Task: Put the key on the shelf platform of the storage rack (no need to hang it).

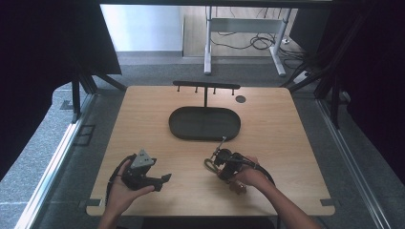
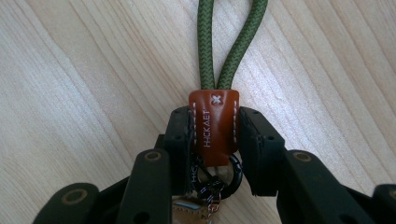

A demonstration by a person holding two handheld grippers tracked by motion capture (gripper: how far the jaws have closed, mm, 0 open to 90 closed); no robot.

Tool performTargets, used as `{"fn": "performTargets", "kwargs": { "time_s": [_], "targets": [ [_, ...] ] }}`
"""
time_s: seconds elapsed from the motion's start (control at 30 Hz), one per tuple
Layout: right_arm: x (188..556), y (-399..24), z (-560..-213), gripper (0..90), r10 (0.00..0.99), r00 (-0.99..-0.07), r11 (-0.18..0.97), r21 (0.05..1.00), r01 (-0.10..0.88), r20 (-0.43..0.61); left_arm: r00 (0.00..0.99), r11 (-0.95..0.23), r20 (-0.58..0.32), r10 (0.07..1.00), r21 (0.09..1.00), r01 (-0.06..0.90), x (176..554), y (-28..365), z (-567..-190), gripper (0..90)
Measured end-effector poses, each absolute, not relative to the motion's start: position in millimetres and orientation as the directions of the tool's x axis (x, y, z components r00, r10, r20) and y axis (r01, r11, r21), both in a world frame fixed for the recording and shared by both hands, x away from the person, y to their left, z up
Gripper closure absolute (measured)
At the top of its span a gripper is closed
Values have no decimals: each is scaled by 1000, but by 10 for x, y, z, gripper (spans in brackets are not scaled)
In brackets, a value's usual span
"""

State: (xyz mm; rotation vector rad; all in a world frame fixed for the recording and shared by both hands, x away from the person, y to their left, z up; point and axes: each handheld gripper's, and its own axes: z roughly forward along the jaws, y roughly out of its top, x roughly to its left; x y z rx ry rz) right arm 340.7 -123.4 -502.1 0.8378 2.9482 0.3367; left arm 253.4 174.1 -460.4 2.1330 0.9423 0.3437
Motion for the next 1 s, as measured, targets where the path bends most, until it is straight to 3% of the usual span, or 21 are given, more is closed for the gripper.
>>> {"fn": "performTargets", "kwargs": {
  "time_s": [0.57,1.0],
  "targets": [
    [3353,-1377,-4559,665,517,-856,817,305,489,-12,693,-440,-57,718,735,516,2537,1719,-4611,217],
    [3326,-1416,-4238,665,508,-859,827,315,465,-64,683,-428,-57,728,740,519,2540,1784,-4591,217]
  ]
}}
